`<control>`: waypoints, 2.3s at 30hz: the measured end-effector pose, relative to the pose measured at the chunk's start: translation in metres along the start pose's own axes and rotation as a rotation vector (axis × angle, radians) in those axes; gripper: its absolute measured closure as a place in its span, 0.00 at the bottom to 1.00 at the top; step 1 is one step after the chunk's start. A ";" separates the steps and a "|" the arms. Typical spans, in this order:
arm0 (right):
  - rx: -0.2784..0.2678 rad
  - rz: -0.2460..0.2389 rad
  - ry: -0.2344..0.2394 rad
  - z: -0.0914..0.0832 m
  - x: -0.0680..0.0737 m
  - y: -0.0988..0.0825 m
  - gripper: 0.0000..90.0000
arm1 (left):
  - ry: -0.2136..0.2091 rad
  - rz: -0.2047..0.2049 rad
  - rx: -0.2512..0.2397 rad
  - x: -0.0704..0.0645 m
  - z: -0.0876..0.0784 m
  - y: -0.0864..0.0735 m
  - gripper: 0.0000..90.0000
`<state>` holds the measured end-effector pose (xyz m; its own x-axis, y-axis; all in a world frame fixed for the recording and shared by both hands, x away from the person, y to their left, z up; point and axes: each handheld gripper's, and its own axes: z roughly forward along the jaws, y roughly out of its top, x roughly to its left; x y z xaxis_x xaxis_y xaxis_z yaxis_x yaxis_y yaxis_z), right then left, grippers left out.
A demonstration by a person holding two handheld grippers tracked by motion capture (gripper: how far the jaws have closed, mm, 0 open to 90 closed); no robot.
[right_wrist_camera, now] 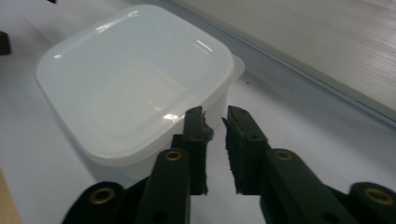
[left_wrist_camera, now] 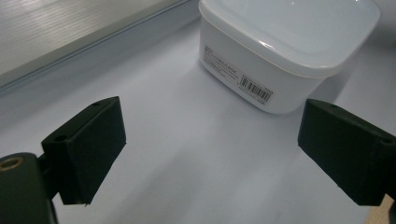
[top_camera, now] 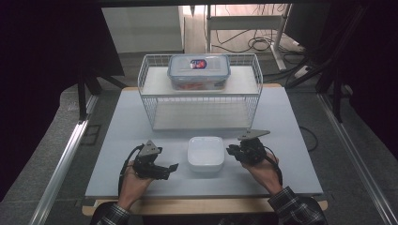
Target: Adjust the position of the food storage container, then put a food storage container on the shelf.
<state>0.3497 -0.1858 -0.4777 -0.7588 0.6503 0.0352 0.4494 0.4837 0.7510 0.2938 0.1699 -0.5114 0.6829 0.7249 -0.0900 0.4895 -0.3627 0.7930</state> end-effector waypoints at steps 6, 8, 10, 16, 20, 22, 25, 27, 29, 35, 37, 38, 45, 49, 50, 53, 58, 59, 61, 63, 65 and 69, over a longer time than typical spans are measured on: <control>-0.030 -0.011 0.010 -0.008 -0.002 -0.003 0.61 | -0.003 0.025 0.015 -0.004 0.002 0.001 0.05; -0.028 -0.018 0.007 -0.010 -0.002 -0.004 0.52 | -0.004 0.025 0.016 -0.004 0.002 0.001 0.05; -0.041 -0.031 0.010 -0.013 -0.002 -0.006 0.41 | -0.005 0.022 0.016 -0.003 0.002 0.001 0.04; -0.074 -0.028 0.050 -0.015 -0.001 -0.008 0.13 | -0.002 0.027 0.021 -0.002 0.002 0.000 0.03; -0.044 -0.045 0.067 -0.011 0.000 -0.011 0.06 | 0.002 0.026 0.031 -0.002 0.003 -0.001 0.03; -0.047 -0.040 0.073 -0.010 -0.001 -0.012 0.05 | 0.003 0.016 0.027 0.000 0.002 -0.001 0.04; -0.054 -0.033 0.064 -0.009 -0.002 -0.012 0.03 | 0.001 0.003 0.022 0.001 0.002 -0.001 0.03; -0.045 -0.019 0.061 -0.008 -0.003 -0.011 0.03 | -0.012 -0.024 0.018 0.003 0.002 0.001 0.03; -0.021 0.002 0.059 -0.006 -0.003 -0.010 0.02 | -0.013 -0.033 0.014 0.004 0.002 0.003 0.03; -0.008 0.035 0.050 -0.006 -0.001 -0.003 0.05 | -0.058 -0.097 -0.008 0.006 0.006 0.016 0.02; 0.006 0.037 0.040 -0.006 0.000 -0.002 0.07 | -0.061 -0.099 -0.010 0.005 0.007 0.019 0.05; 0.013 0.042 0.038 -0.006 0.000 0.000 0.10 | -0.061 -0.093 -0.007 0.004 0.009 0.023 0.05; 0.003 0.041 0.065 -0.005 0.000 0.012 0.24 | -0.083 -0.067 -0.001 0.000 0.022 0.043 0.17; 0.015 0.057 0.096 0.007 -0.001 0.017 0.22 | -0.106 -0.056 0.021 -0.003 0.038 0.053 0.13; 0.019 0.058 0.103 0.010 -0.001 0.017 0.20 | -0.113 -0.063 0.035 -0.004 0.045 0.056 0.12; 0.040 0.064 0.120 0.020 -0.001 0.019 0.14 | -0.132 -0.069 0.055 -0.005 0.057 0.057 0.09; 0.081 0.109 0.162 0.031 -0.002 0.016 0.14 | -0.209 -0.112 0.057 -0.002 0.064 0.054 0.11; 0.084 0.119 0.173 0.031 -0.003 0.015 0.16 | -0.275 -0.149 0.062 -0.002 0.065 0.051 0.12; 0.095 0.148 0.211 0.031 -0.003 0.015 0.24 | -0.283 -0.161 0.063 -0.002 0.065 0.050 0.14; 0.113 0.185 0.242 0.030 -0.002 0.013 0.25 | -0.305 -0.187 0.070 -0.003 0.061 0.046 0.18; 0.113 0.203 0.235 0.026 -0.001 0.013 0.33 | -0.303 -0.213 0.066 -0.003 0.056 0.044 0.26; 0.093 0.245 0.218 0.017 -0.003 0.010 0.51 | -0.286 -0.242 0.041 -0.002 0.044 0.040 0.50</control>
<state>0.3643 -0.1726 -0.4812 -0.7013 0.6181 0.3552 0.6646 0.3865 0.6395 0.3356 0.1288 -0.5060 0.6658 0.6019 -0.4409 0.6727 -0.2286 0.7037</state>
